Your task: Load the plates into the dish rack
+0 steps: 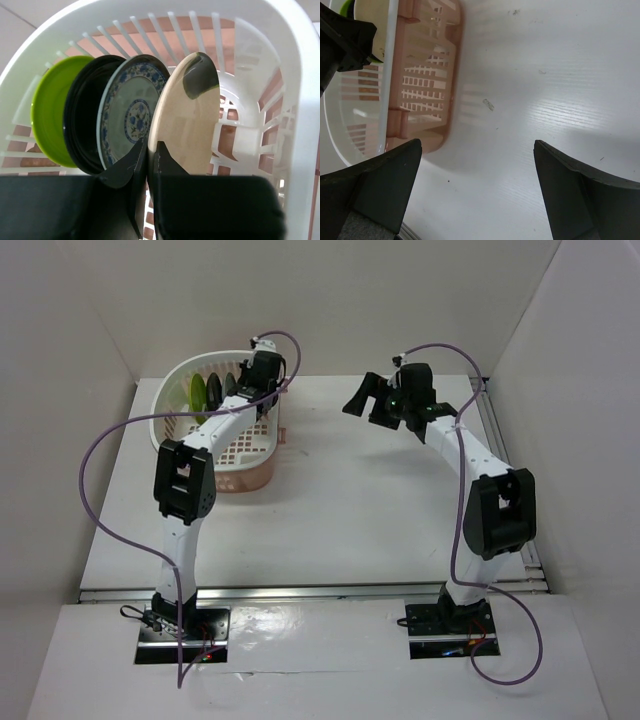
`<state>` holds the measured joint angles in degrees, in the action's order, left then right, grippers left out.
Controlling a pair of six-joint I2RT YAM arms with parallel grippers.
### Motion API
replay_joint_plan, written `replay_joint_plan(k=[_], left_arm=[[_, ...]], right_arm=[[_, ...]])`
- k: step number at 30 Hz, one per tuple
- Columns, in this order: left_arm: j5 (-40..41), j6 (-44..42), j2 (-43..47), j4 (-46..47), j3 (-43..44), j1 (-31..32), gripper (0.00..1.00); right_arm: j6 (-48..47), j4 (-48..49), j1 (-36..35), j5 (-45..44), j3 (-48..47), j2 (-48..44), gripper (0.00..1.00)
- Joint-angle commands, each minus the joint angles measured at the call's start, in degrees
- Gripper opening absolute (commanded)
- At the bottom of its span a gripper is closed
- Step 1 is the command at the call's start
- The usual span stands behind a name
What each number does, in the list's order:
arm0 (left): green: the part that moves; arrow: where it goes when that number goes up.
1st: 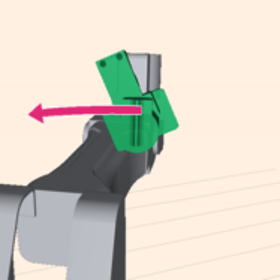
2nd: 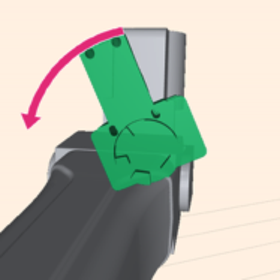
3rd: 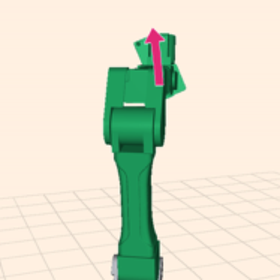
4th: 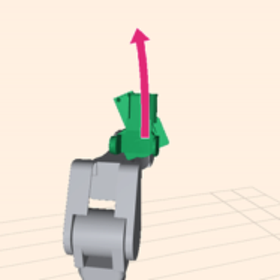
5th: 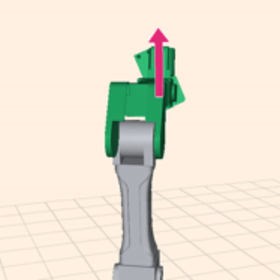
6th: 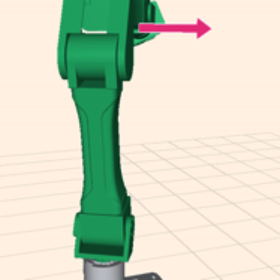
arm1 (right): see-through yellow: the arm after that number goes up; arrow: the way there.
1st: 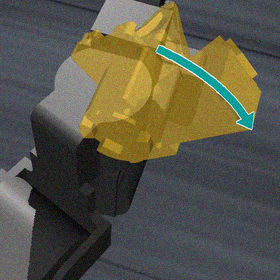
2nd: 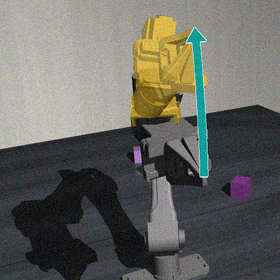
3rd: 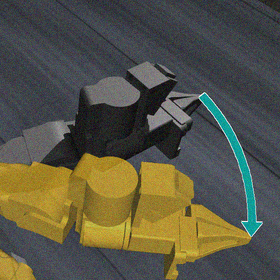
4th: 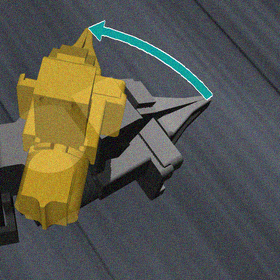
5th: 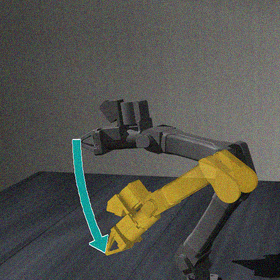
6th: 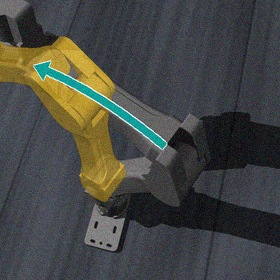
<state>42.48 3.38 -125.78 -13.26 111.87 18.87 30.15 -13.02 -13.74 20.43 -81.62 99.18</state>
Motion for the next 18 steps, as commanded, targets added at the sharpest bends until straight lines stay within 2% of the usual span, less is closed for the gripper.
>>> replay_joint_plan(k=[1, 6, 8, 9, 10, 12, 13, 18], left_arm=[[-0.1, 1.3, -1.0, 1.6, 2.6, -0.3, 0.00], [-1.3, 2.3, -2.1, 1.0, 2.6, -0.9, 0.00], [-1.9, 2.9, -2.1, 0.3, 3.2, -0.9, 0.08], [-2.5, 2.9, -2.1, 0.3, 3.2, -0.9, 0.19], [-2.5, 2.9, -2.1, 0.3, 3.2, -0.9, 0.26], [-3.0, 2.9, -2.1, -0.2, 3.2, -0.9, 0.34], [-3.0, 3.4, -2.1, -0.2, 3.2, -1.4, 0.41], [-4.4, 3.9, -1.6, -0.7, 4.2, -1.9, 0.53]], right_arm=[[-0.1, 2.4, -0.5, 0.8, -1.4, 0.5, 1.00], [-0.1, 2.4, -0.5, 1.3, -1.4, 1.0, 1.00], [-0.1, 2.4, -0.5, 1.3, -1.4, 1.0, 1.00], [-0.1, 2.4, -0.5, 1.3, -1.4, 1.5, 1.00], [-0.1, 2.4, -0.5, 1.3, -2.0, 1.5, 1.00], [-0.1, 2.4, -0.5, 1.3, -2.0, 1.5, 1.00], [-0.1, 2.4, -0.5, 1.8, -2.0, 1.5, 1.00], [-0.1, 2.4, -0.5, 2.3, -2.0, 2.1, 1.00]])
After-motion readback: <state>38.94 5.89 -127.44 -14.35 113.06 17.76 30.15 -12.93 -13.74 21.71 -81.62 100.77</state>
